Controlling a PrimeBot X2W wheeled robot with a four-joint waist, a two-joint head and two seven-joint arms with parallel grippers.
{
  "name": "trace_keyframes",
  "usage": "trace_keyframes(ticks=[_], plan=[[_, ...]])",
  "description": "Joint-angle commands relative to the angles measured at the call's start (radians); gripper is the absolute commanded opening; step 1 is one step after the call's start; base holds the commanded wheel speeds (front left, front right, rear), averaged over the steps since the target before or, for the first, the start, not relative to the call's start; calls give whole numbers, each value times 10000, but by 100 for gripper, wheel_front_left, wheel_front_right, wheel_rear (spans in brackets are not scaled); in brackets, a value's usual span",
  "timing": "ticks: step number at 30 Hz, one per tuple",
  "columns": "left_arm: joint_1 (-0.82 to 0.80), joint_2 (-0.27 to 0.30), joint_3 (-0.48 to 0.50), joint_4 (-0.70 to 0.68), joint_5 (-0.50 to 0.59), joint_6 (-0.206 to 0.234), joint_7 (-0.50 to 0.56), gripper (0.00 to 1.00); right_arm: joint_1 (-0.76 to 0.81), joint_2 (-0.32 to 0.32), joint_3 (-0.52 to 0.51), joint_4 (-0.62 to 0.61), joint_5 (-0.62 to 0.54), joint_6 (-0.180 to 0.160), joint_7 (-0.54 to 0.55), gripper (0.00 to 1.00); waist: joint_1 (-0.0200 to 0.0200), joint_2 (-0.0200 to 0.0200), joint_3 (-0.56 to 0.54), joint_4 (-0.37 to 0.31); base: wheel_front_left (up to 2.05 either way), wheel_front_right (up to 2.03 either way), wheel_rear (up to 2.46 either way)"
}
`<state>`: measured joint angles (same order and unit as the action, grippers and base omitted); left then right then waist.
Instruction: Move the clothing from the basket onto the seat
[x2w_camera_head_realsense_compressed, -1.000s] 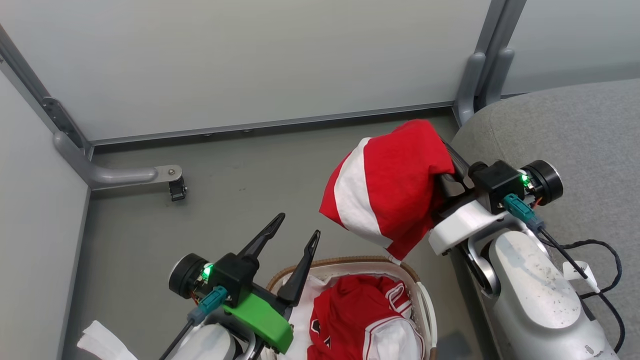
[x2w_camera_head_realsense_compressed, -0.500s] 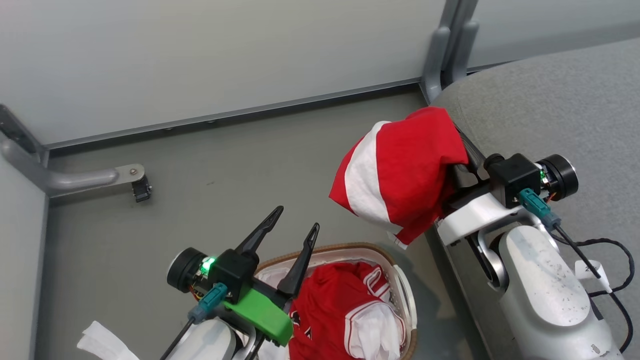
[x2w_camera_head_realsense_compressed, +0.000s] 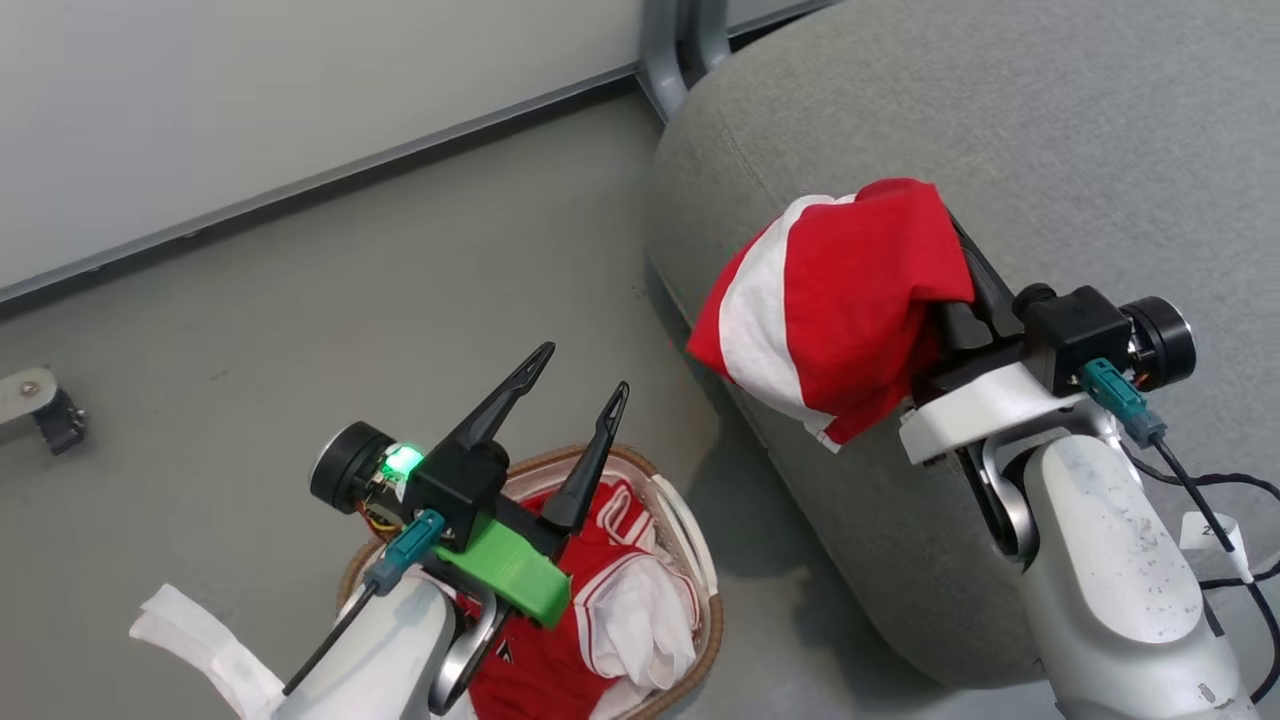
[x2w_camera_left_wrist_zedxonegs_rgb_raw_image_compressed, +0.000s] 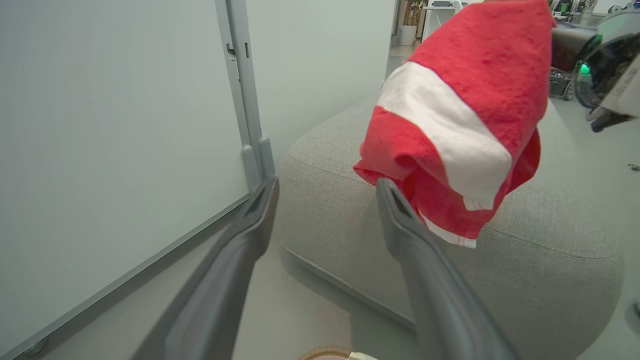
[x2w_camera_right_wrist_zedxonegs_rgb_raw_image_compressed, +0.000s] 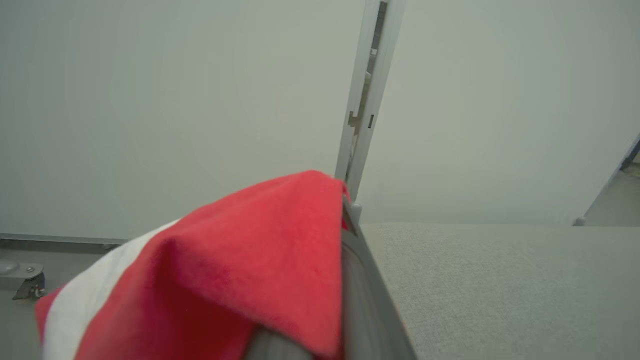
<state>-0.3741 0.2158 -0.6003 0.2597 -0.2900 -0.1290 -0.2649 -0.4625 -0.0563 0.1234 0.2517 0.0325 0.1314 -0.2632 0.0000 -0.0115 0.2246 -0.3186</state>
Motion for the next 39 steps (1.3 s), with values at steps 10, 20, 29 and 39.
trace_keyframes(ticks=[10, 20, 29, 39], plan=[[-584, 248, -270, 10, 1, -27, 7, 100, -158, 57, -440, 231, 94, -13, -24, 0, 0, 115, 1392, -1119, 0, 0, 0], [-885, 280, -270, -271, 153, -28, 7, 100, -2199, -280, -1592, 1038, -556, -13, -24, 0, 0, 115, 2151, -240, 0, 0, 0], [-1566, 237, -622, -634, 352, -29, 7, 100, -5449, -2071, -2883, 2352, -1036, -13, -23, 0, 0, 115, 3509, 923, 0, 0, 0], [-2330, 47, -1129, -1148, 780, 80, 8, 100, -7257, -3465, -4540, 4567, -2070, -13, 110, 0, 0, 115, 5014, 2333, 0, 0, 0]])
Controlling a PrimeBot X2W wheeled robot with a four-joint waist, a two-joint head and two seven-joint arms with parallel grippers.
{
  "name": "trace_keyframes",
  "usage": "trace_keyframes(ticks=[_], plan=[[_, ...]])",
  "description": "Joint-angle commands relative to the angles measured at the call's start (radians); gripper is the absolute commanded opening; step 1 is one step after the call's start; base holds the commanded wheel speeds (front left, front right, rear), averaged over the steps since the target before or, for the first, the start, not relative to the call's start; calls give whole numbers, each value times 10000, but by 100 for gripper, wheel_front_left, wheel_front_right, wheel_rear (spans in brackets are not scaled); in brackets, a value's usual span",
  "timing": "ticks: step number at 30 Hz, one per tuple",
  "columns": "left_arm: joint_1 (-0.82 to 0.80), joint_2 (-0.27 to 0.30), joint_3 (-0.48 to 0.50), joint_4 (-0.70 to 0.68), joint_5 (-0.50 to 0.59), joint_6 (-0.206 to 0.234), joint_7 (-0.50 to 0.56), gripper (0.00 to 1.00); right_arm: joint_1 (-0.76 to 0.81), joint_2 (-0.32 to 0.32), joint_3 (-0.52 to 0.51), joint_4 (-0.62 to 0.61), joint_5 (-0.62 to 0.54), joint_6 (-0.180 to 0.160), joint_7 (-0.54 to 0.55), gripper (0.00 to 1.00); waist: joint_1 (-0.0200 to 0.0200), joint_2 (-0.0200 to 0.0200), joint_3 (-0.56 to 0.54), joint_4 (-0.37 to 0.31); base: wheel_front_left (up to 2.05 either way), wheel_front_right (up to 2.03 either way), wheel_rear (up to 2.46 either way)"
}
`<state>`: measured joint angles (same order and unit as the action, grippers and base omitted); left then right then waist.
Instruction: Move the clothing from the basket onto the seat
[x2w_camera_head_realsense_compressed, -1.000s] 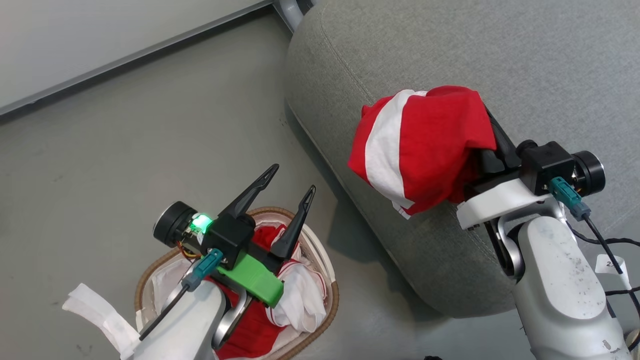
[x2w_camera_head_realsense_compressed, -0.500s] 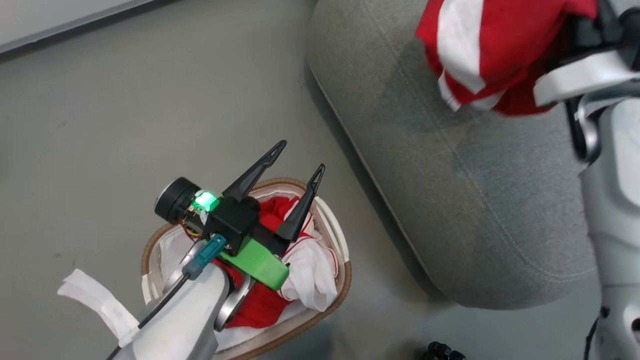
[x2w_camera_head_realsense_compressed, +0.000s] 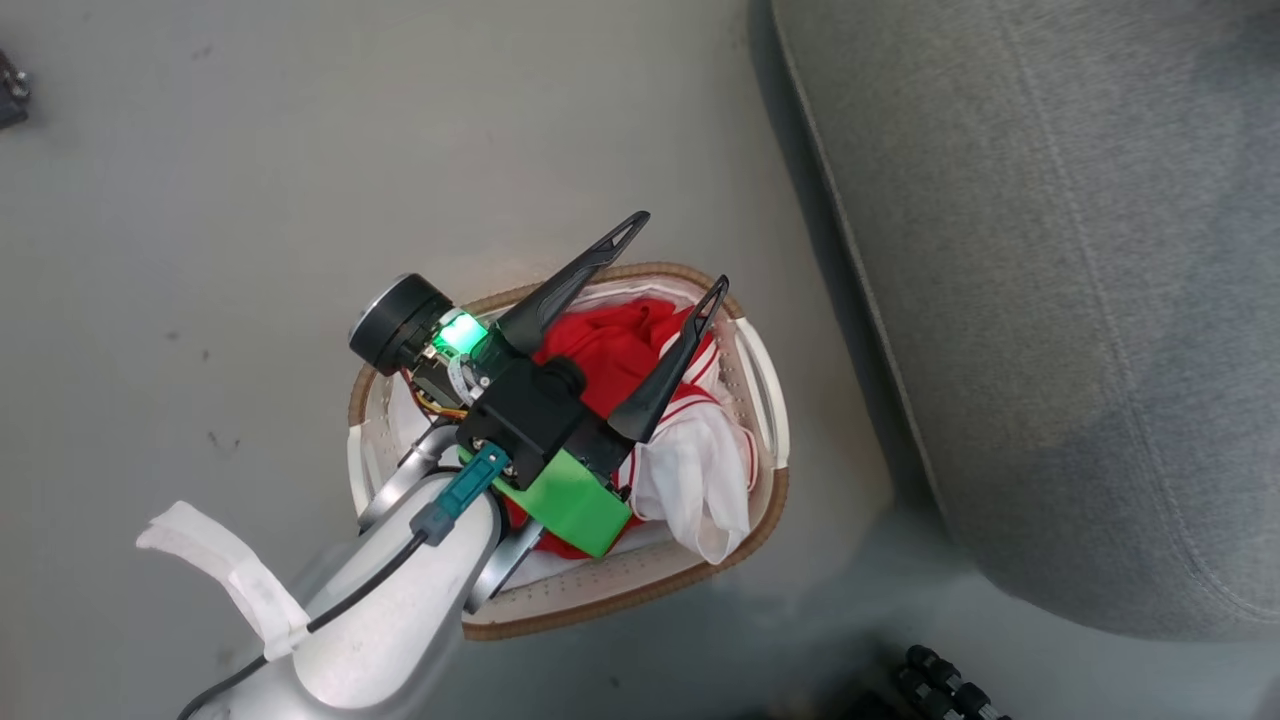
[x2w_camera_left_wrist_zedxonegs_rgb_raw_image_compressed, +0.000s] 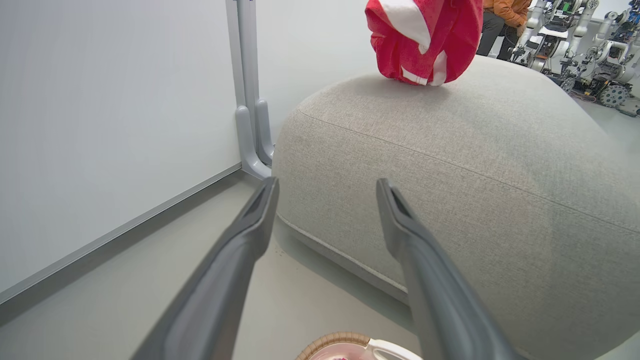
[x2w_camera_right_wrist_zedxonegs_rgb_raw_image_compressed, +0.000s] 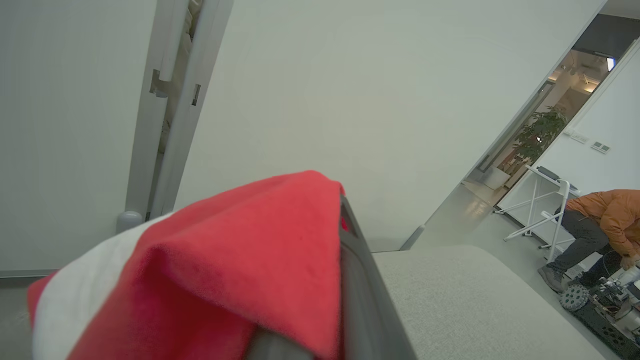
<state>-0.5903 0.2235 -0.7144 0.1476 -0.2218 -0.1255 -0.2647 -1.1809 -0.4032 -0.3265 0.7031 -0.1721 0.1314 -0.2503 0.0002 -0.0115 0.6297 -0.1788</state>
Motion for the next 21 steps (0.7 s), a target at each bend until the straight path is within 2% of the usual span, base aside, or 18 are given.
trace_keyframes(ticks=[1, 7, 12, 13, 14, 15, 16, 21], plan=[[-156, -46, 34, -78, 97, 90, 6, 100, -30, 6, -168, 255, -128, -13, -41, 0, -2, 115, 1072, 997, 0, 0, 0], [144, -5, 35, -214, 58, 194, 6, 100, 449, 240, -735, 1081, -755, -13, -136, 0, -2, 115, 1317, 1067, 0, 0, 0], [219, 8, 55, -161, 110, 221, 6, 100, 777, 571, -895, 1206, -957, -14, -151, 0, -2, 115, 1211, 894, 0, 0, 0], [224, -3, 51, -158, 121, 223, 6, 100, 837, 660, -913, 1086, -881, -14, -153, 8, -2, 115, 1152, 848, 0, 0, 0], [233, -6, 49, -139, 113, 224, 6, 100, 887, 759, -978, 935, -754, -14, -156, 35, -2, 115, 1091, 800, 0, 0, 0], [236, -20, 42, -117, 98, 221, 7, 100, 968, 806, -1011, 844, -703, -14, -157, 42, -2, 115, 1041, 768, 0, 0, 0], [253, -34, 46, -87, 71, 216, 6, 100, 1139, 891, -990, 767, -673, -14, -157, 100, -2, 115, 955, 726, 0, 0, 0], [364, -122, 71, 0, -115, 152, 7, 100, 1654, 1076, -659, 481, -486, -14, -159, 100, -2, 115, 509, 602, 0, 0, 0]])
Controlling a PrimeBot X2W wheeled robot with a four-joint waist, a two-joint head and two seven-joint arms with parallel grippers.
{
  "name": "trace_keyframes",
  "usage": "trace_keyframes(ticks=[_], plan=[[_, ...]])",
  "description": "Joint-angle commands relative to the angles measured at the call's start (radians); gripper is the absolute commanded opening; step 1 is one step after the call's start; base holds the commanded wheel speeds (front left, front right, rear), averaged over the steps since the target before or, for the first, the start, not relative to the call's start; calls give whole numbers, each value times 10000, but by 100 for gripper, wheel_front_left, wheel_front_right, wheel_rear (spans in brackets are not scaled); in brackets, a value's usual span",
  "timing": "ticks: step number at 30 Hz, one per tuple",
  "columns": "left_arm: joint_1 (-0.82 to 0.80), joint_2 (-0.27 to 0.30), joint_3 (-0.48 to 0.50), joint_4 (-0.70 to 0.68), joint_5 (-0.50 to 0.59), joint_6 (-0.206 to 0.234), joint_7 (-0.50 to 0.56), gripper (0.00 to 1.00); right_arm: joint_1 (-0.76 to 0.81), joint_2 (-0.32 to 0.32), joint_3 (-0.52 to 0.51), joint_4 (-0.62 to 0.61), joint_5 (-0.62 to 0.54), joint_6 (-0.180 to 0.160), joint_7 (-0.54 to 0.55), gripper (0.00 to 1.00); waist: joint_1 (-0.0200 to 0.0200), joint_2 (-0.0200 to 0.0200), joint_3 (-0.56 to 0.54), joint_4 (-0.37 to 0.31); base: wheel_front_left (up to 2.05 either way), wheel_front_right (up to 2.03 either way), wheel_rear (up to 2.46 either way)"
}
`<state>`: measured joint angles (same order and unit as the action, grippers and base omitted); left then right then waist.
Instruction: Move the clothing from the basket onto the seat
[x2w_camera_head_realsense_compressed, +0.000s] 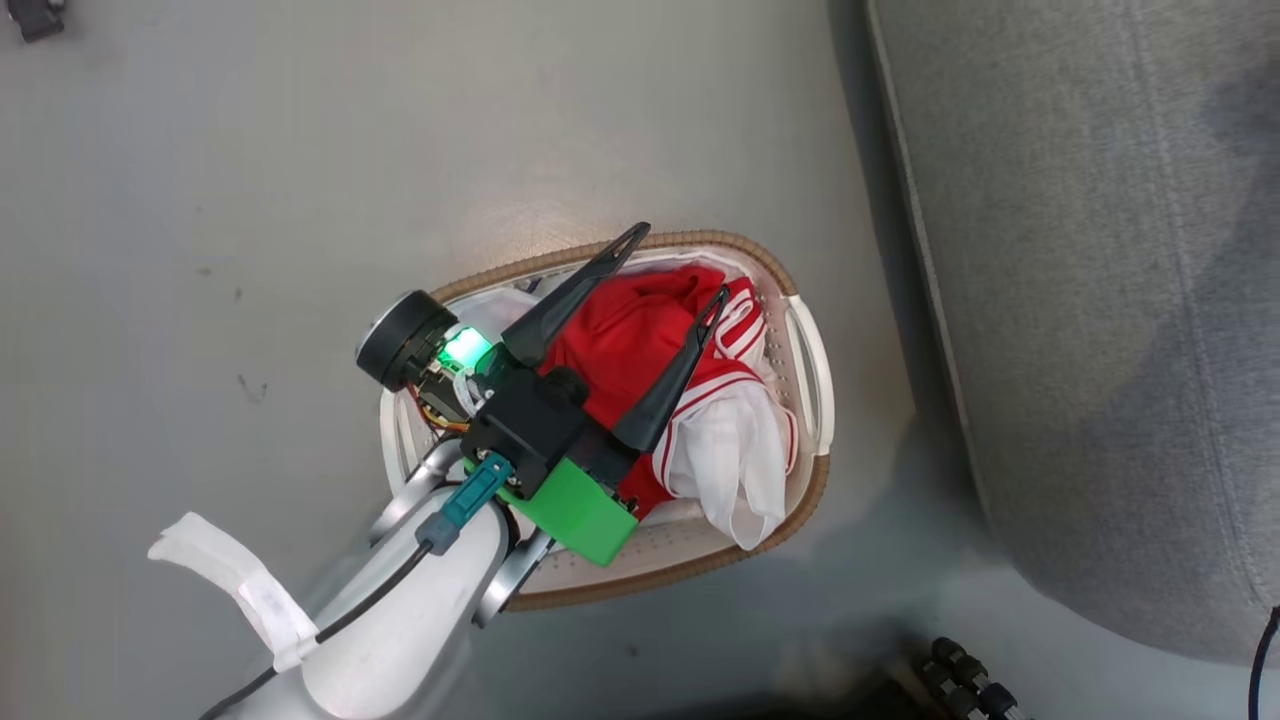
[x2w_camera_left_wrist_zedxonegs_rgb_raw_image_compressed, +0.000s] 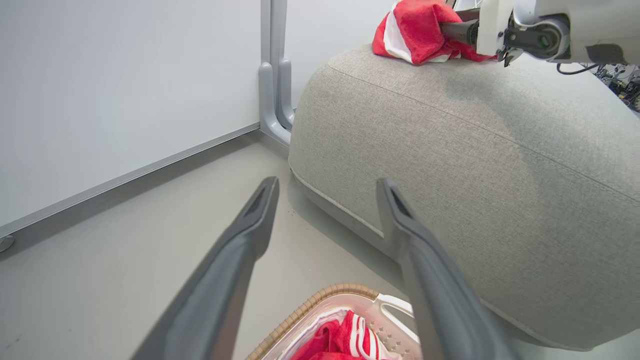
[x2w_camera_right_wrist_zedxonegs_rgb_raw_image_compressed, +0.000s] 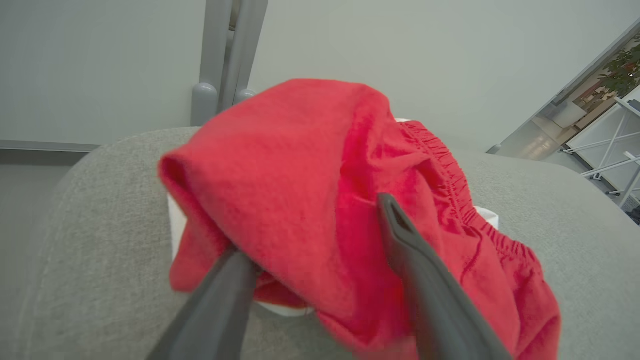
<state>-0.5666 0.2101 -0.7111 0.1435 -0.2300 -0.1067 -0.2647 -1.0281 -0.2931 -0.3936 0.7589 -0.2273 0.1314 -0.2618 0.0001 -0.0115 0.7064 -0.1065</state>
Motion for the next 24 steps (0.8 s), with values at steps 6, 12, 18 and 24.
trace_keyframes(ticks=[6, 12, 18, 24], plan=[[431, -196, 317, 139, -367, -75, 7, 100, 1149, 278, 341, -526, 298, -14, -45, 100, -1, 115, -1024, -207, 0, 0, 0], [795, -331, 960, 231, -497, -90, 6, 100, 2168, 624, 787, -984, 516, -14, -45, 100, -1, 115, -1980, -135, 0, 0, 0], [1298, -562, 1850, 464, -515, -70, 7, 100, 2764, 903, 1285, -1358, 911, -14, -45, 100, -1, 115, -2938, 225, 0, 0, 0], [2113, -827, 2985, 713, -447, -17, 7, 100, 3104, 1280, 1992, -1741, 1380, -14, -47, 100, -1, 115, -3823, 665, 0, 0, 0]])
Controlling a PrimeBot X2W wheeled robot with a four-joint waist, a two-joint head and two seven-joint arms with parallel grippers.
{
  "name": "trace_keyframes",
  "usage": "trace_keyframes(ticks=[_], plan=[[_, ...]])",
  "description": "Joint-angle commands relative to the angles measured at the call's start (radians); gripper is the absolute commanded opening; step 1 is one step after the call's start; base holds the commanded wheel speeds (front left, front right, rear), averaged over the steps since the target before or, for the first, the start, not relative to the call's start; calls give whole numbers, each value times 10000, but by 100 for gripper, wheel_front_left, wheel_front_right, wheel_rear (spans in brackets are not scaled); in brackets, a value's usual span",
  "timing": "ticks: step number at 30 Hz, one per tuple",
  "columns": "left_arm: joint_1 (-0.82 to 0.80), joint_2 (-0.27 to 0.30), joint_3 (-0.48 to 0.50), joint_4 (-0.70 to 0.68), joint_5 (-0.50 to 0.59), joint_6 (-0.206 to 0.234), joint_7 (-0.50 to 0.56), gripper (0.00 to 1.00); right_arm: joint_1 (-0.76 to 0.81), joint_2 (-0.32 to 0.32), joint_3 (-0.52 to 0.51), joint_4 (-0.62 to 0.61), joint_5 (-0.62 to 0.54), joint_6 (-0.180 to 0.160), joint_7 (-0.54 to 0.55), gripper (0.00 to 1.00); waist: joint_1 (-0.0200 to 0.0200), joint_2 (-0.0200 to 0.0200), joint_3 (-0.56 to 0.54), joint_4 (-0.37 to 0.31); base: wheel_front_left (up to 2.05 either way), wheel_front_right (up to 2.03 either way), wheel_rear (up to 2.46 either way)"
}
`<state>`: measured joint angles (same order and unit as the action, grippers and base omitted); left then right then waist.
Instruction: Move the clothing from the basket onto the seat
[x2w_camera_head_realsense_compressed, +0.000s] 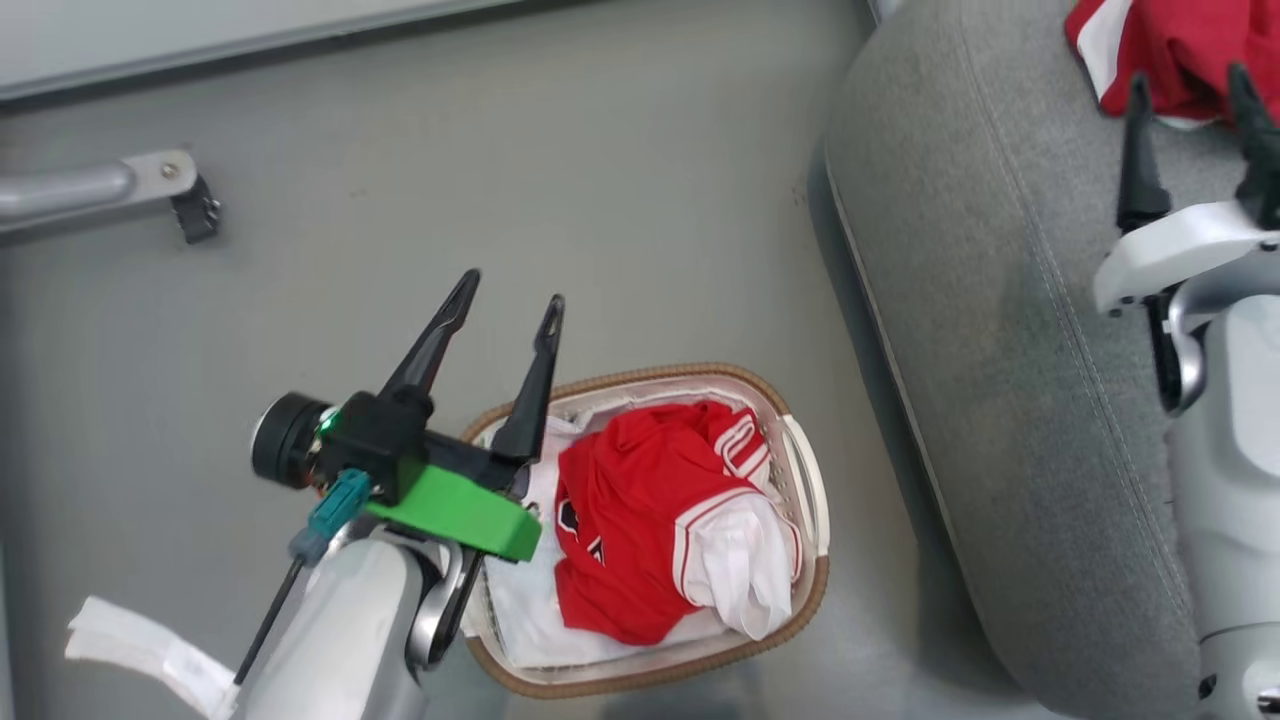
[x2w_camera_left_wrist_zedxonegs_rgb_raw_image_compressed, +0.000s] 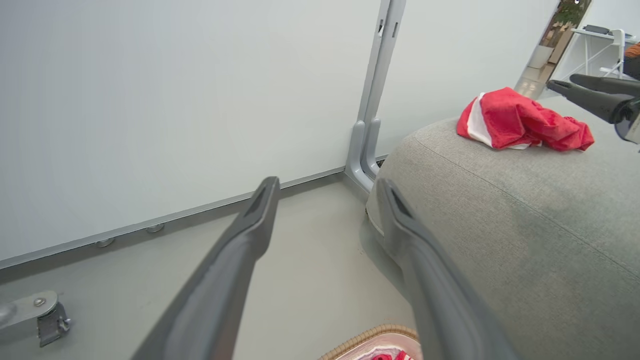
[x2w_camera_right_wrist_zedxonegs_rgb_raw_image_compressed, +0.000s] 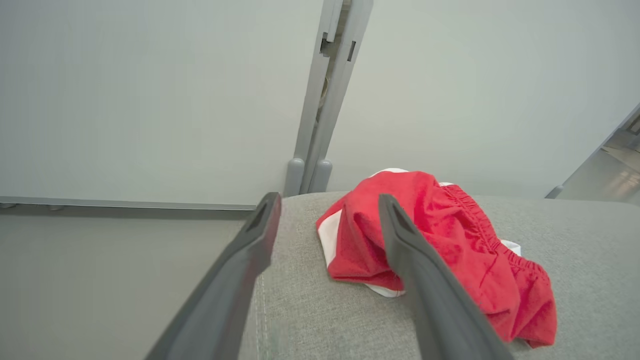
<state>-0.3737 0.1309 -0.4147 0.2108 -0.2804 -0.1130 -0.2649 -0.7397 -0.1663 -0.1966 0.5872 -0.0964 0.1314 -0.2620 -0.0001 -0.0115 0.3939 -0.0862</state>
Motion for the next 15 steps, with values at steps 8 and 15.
trace_keyframes(ticks=[8, 15], plan=[[1291, -341, 1368, 178, 242, -14, 9, 100, 936, 654, 894, -609, 637, -14, -44, 100, 1, 115, -1504, 1126, 0, 0, 0], [2160, -584, 2386, 203, 383, -49, 7, 100, 1975, 1044, 1855, -1058, 1108, -14, -44, 100, 1, 115, -1955, 1480, 0, 0, 0]])
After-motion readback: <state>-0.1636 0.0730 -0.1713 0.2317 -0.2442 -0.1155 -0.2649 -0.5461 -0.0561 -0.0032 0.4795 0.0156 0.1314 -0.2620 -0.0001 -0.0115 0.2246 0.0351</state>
